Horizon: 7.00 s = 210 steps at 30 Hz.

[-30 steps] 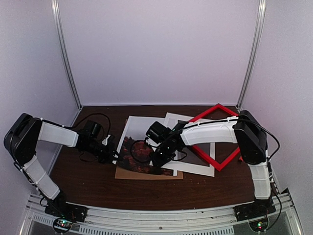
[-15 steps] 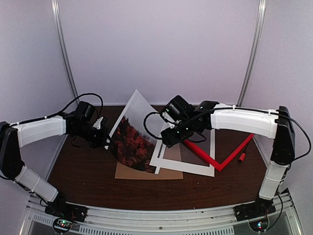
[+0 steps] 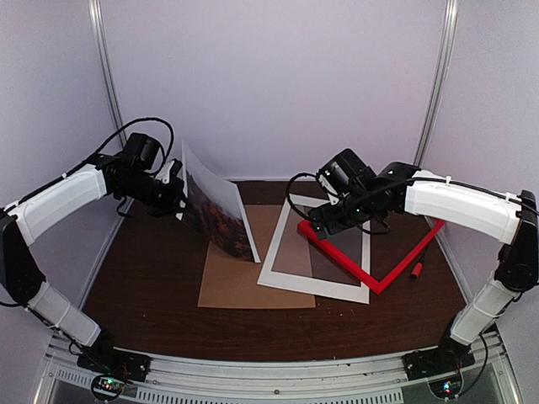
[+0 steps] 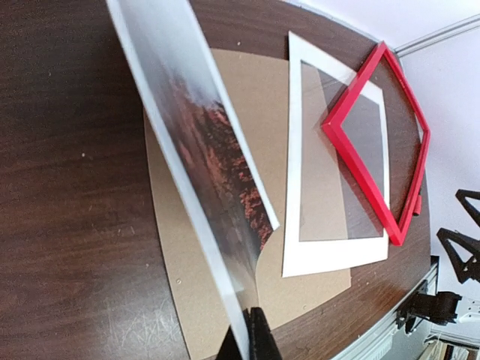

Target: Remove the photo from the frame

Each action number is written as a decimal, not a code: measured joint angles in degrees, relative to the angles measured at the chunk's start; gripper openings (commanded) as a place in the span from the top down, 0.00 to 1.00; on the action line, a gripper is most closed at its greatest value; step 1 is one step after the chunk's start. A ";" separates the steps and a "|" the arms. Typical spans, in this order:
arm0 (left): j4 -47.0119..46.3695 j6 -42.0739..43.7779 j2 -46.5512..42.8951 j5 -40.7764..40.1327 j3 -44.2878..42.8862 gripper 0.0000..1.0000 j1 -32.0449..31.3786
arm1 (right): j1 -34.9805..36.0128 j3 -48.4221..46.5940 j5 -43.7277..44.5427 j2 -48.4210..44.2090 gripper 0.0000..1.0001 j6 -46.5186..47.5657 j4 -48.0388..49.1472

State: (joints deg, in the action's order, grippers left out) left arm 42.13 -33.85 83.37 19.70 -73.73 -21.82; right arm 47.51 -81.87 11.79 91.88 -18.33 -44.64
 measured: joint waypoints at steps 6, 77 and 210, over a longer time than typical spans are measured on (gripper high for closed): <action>2.58 0.46 6.40 0.55 -11.17 1.00 -0.28 | -1.44 2.69 0.76 -2.86 0.00 -0.11 -0.20; -25.29 -42.95 -25.62 -0.31 53.83 1.00 -26.32 | -9.29 10.58 -1.73 -10.64 0.00 -4.90 2.89; -93.59 32.74 6.36 -35.43 55.71 0.02 16.59 | -43.36 59.12 -3.30 -3.32 0.01 21.66 94.36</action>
State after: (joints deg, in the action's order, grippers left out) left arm -51.46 -1.10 89.73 -15.73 -18.02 -5.23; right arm 4.14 -22.74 8.49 88.55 3.33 49.71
